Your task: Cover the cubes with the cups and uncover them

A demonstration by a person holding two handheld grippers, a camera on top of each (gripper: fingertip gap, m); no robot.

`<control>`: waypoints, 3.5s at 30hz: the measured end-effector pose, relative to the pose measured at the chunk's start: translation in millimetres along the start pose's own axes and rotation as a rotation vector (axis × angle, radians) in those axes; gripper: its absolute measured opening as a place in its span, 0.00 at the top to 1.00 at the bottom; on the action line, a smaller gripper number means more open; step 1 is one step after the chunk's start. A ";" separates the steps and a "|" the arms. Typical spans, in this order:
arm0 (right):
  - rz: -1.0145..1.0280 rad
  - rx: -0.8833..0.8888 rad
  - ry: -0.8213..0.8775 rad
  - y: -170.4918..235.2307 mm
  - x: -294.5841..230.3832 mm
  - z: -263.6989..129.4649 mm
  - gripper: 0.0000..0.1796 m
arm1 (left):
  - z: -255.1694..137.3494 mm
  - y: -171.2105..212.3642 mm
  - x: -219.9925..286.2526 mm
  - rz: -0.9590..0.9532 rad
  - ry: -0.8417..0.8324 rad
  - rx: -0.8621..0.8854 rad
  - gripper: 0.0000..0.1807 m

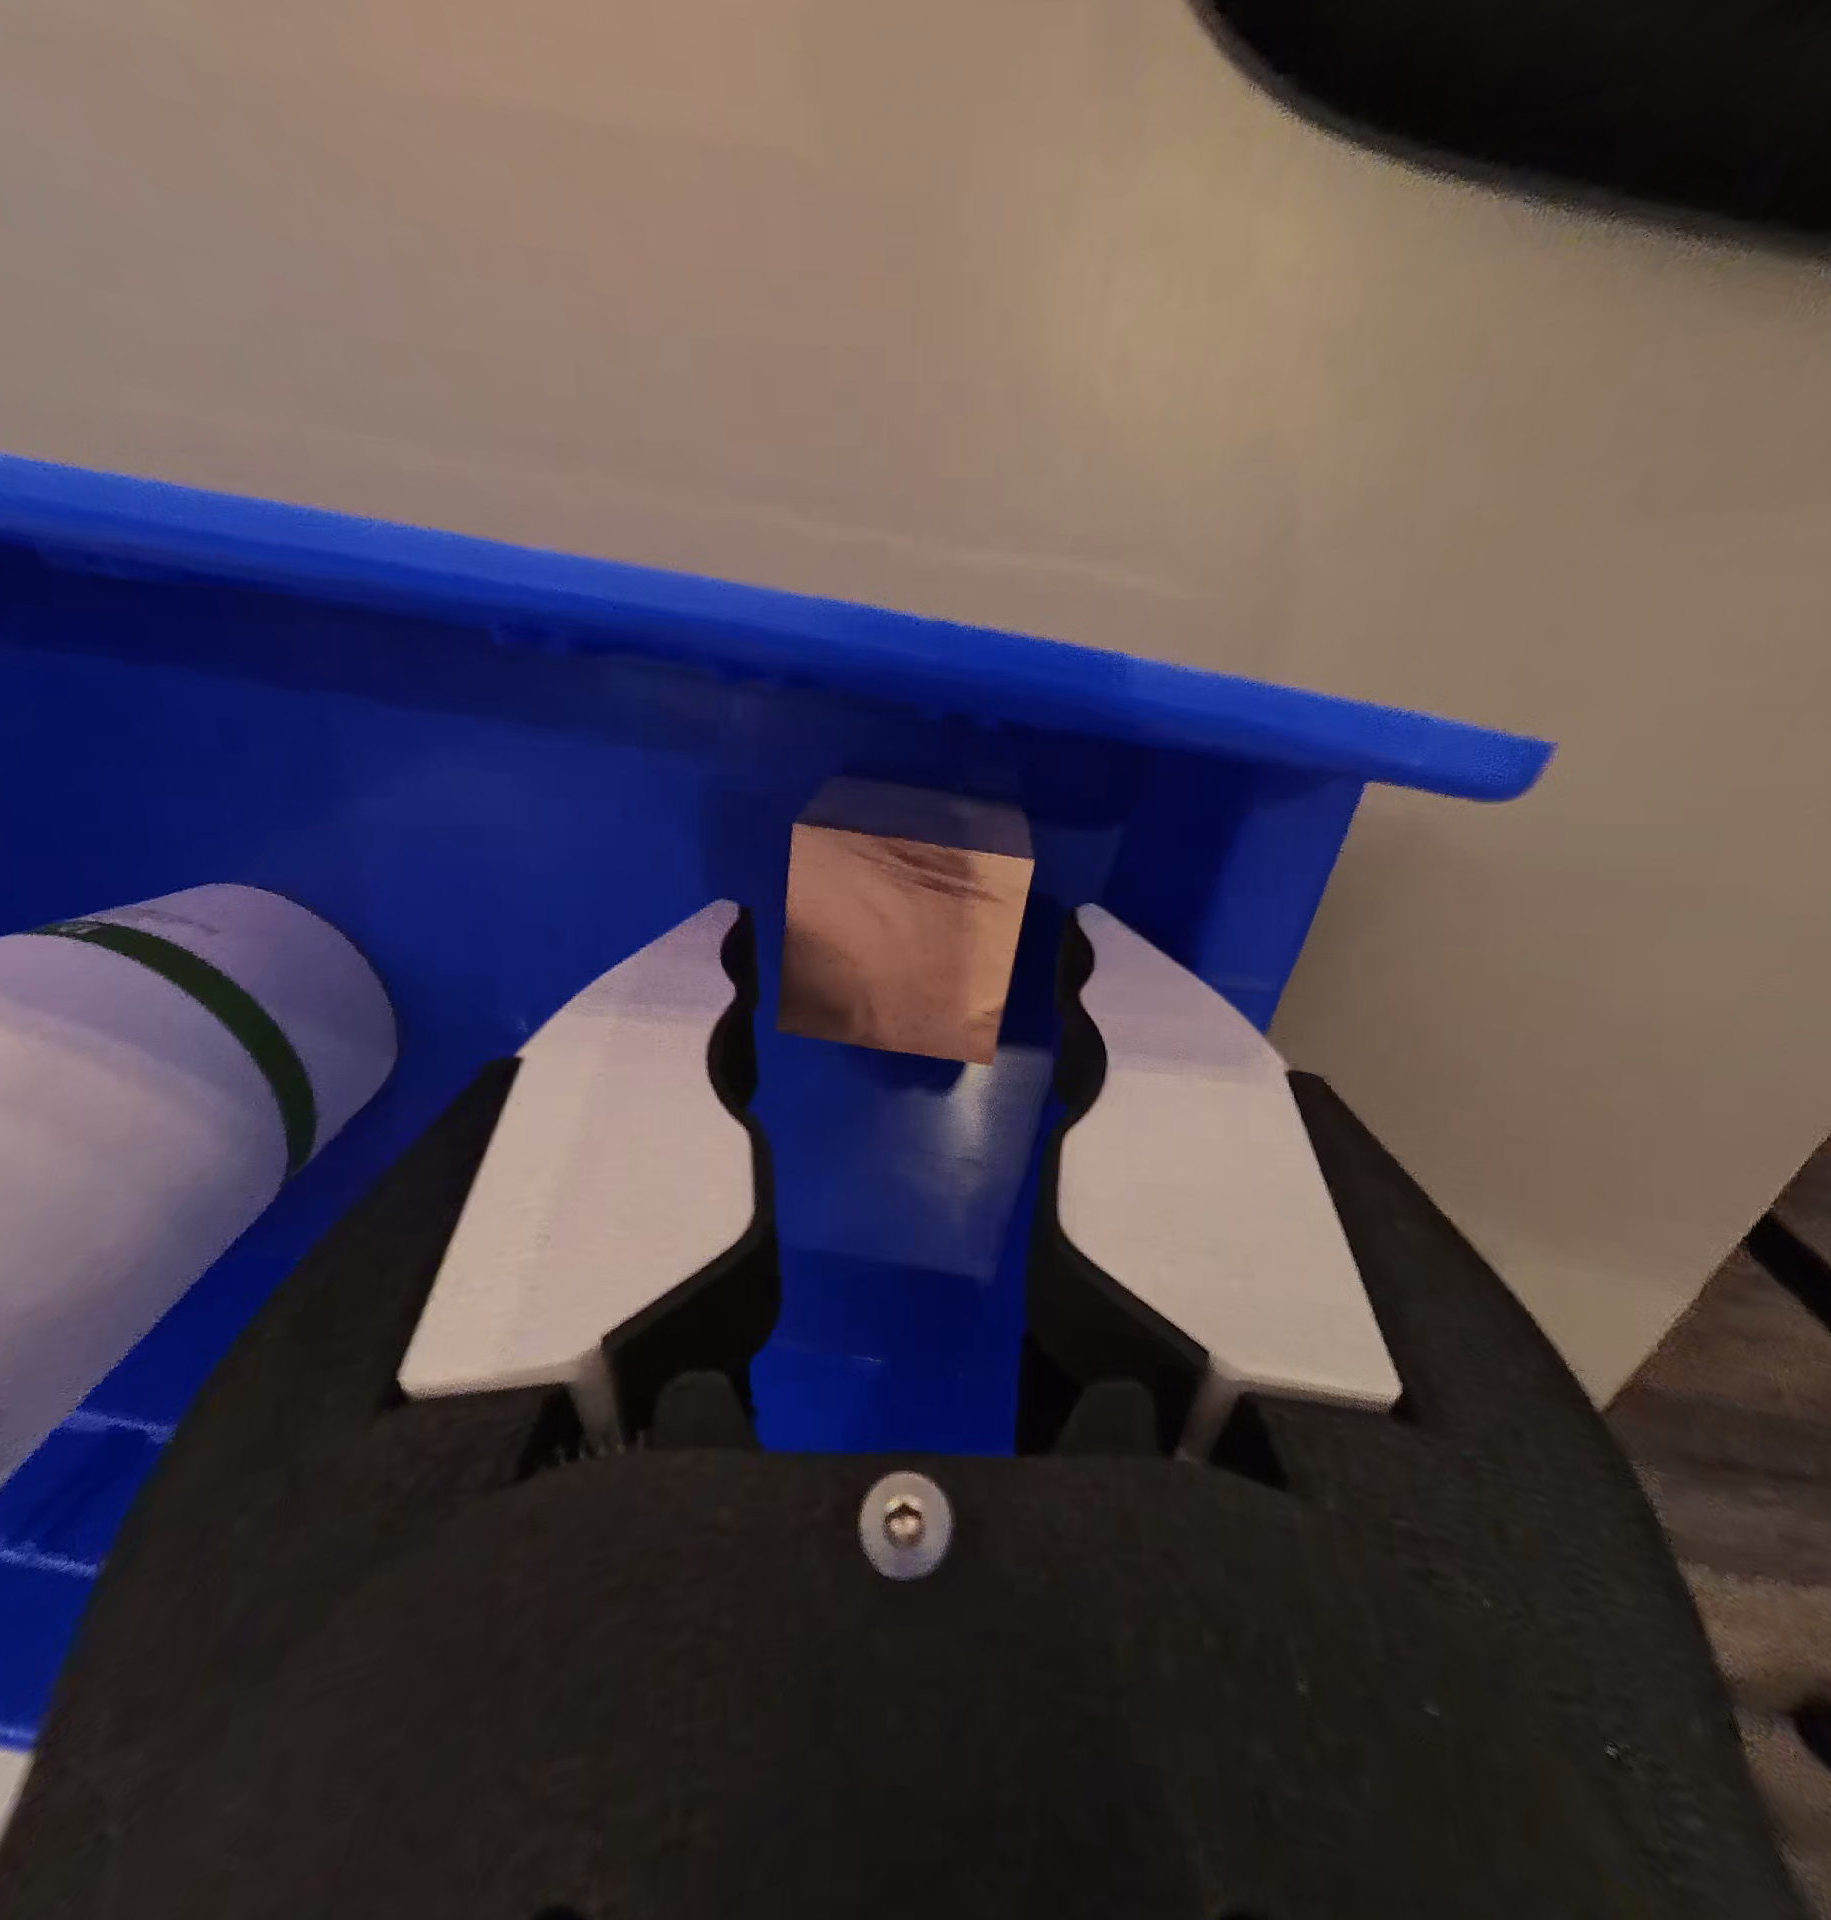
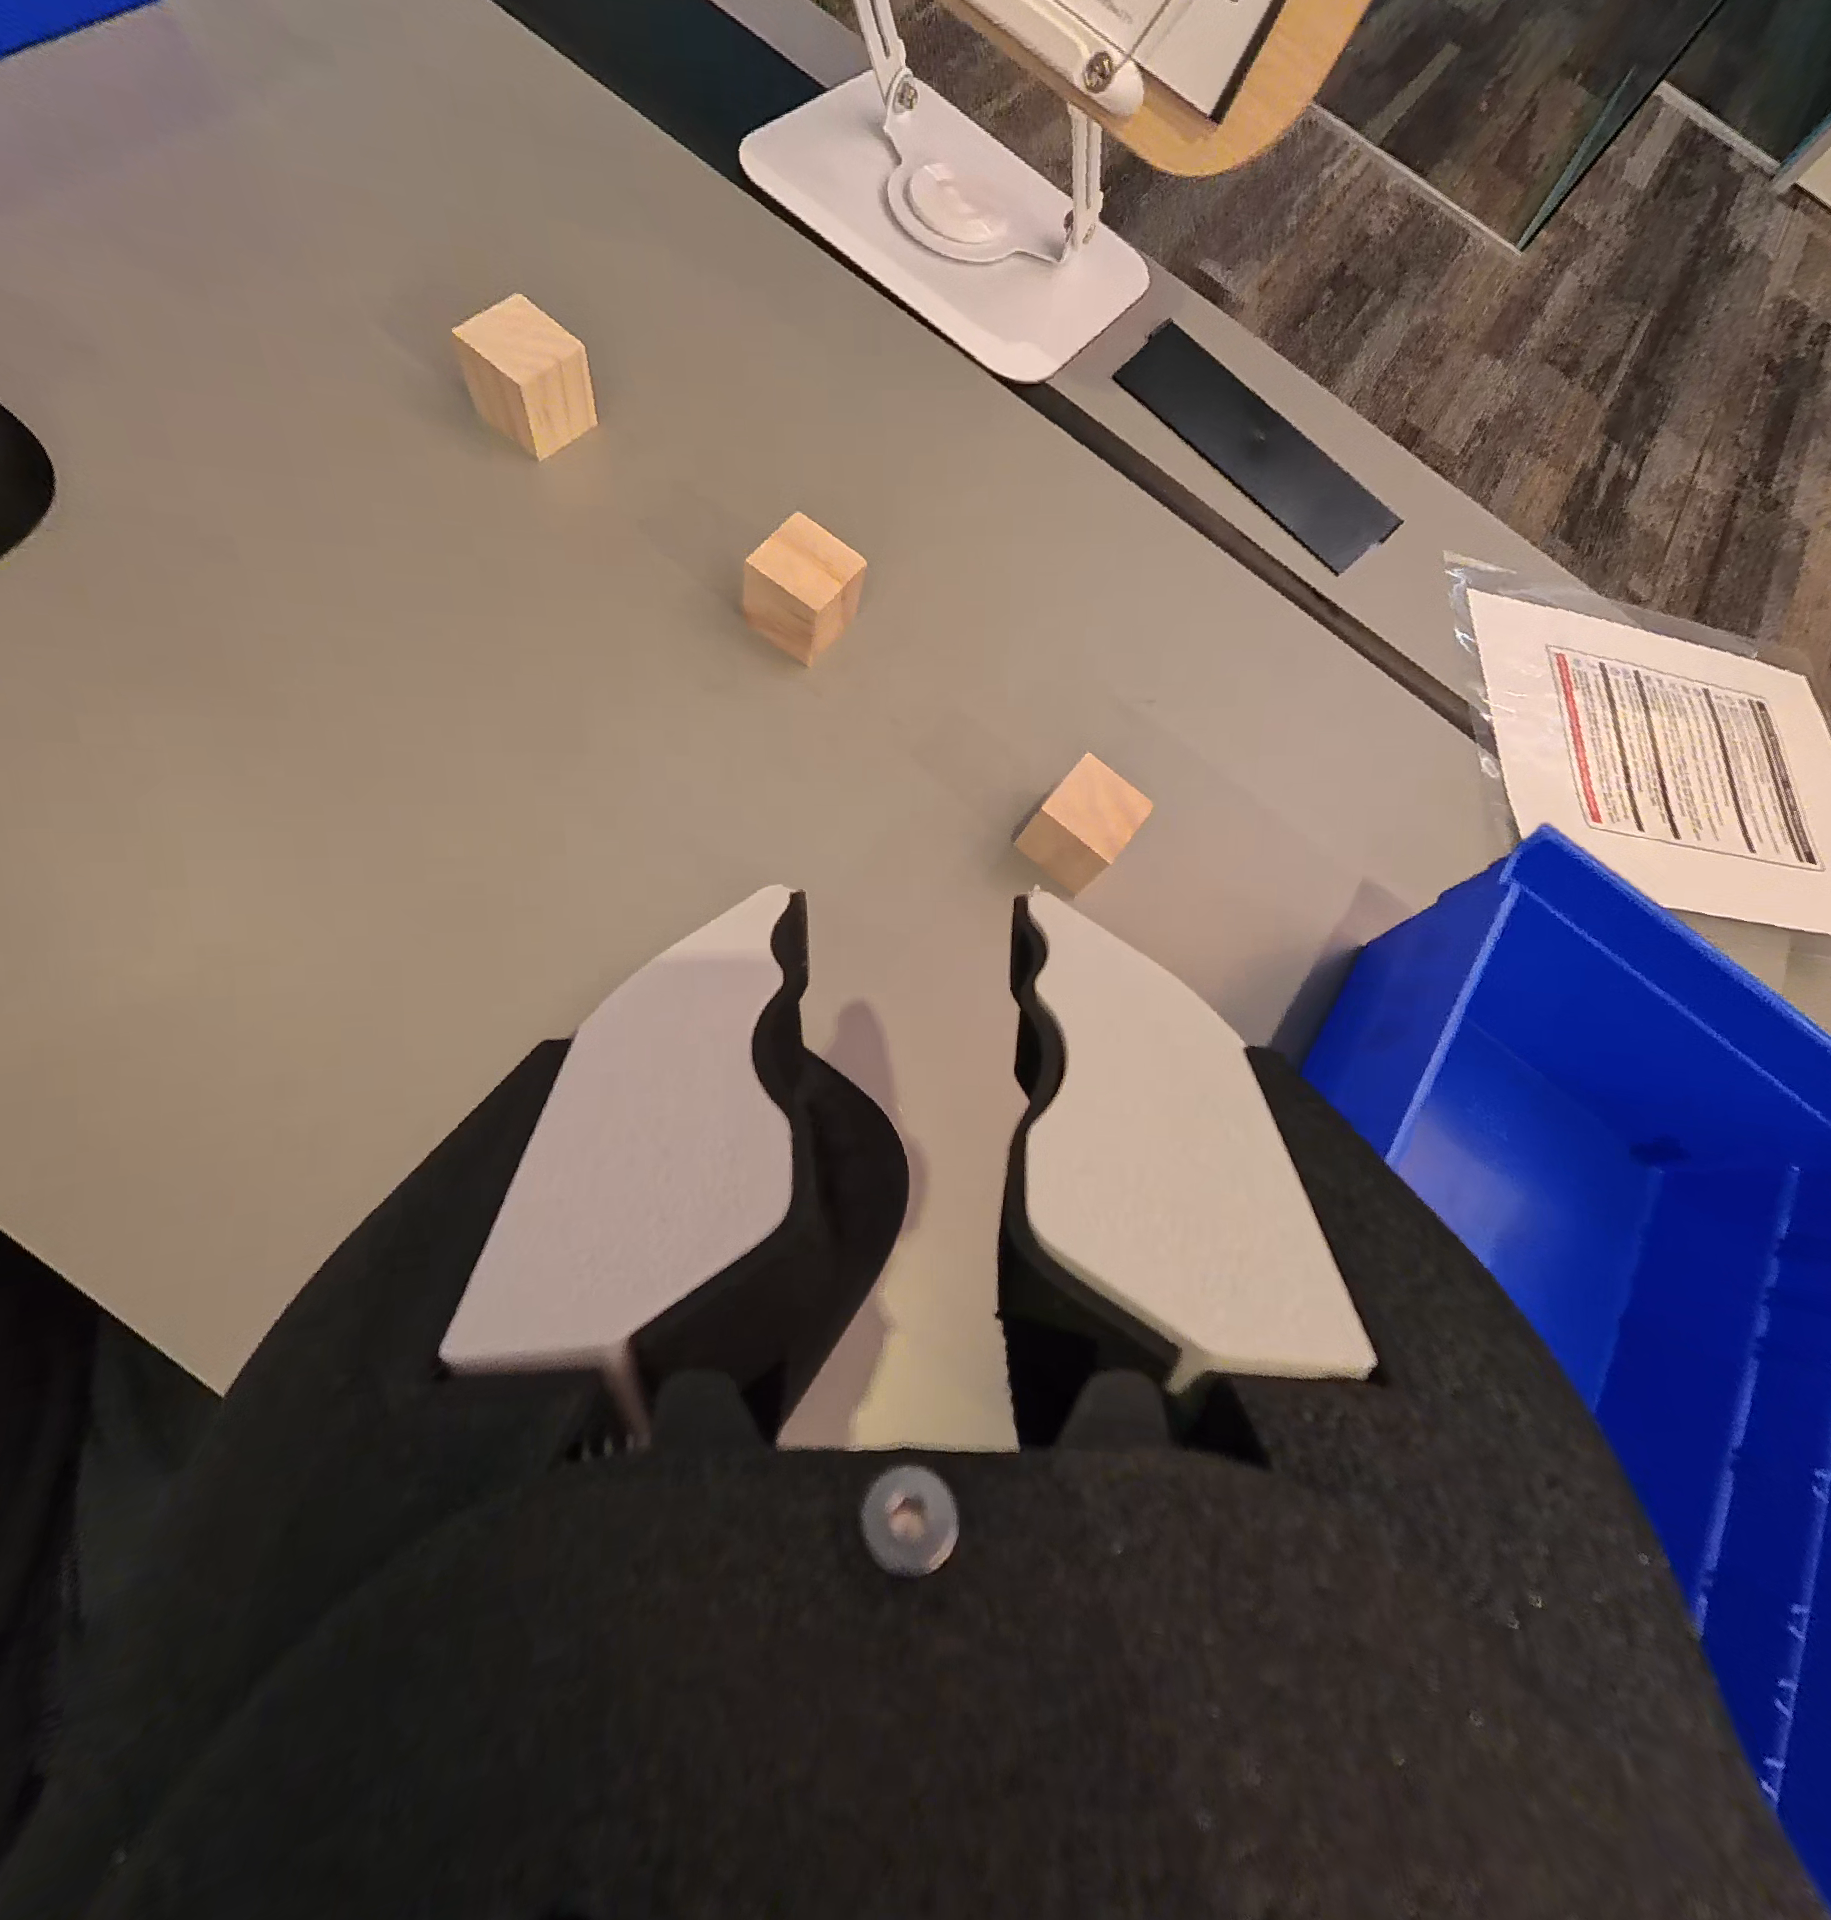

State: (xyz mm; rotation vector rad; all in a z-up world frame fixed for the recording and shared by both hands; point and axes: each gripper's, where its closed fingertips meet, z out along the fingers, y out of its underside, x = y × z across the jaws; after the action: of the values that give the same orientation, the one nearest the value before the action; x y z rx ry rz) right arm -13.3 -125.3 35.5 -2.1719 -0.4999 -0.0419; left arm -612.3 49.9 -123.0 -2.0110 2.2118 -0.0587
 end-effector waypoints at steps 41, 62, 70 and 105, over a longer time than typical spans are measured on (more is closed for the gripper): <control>0.050 -0.010 -0.091 58.1 34.6 12.9 0.80 | 42.3 -214.0 -107.4 0.221 -0.014 0.014 0.75; 0.075 -0.058 -0.099 76.1 36.6 24.6 0.80 | 35.0 -224.0 -122.8 0.119 -0.041 0.086 0.67; 0.080 -0.030 -0.088 72.4 43.2 20.8 0.80 | -120.9 -157.3 -139.8 -0.095 -0.282 0.207 0.71; 0.048 -0.063 -0.133 74.3 22.7 34.8 0.81 | -88.8 7.8 -131.1 -0.445 -0.259 -0.036 0.95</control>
State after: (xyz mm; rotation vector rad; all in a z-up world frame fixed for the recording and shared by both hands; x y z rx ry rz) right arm 29.6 -130.0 -37.8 -2.2571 -0.5278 0.1156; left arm -620.6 174.3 -25.1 -2.3384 1.5967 0.1814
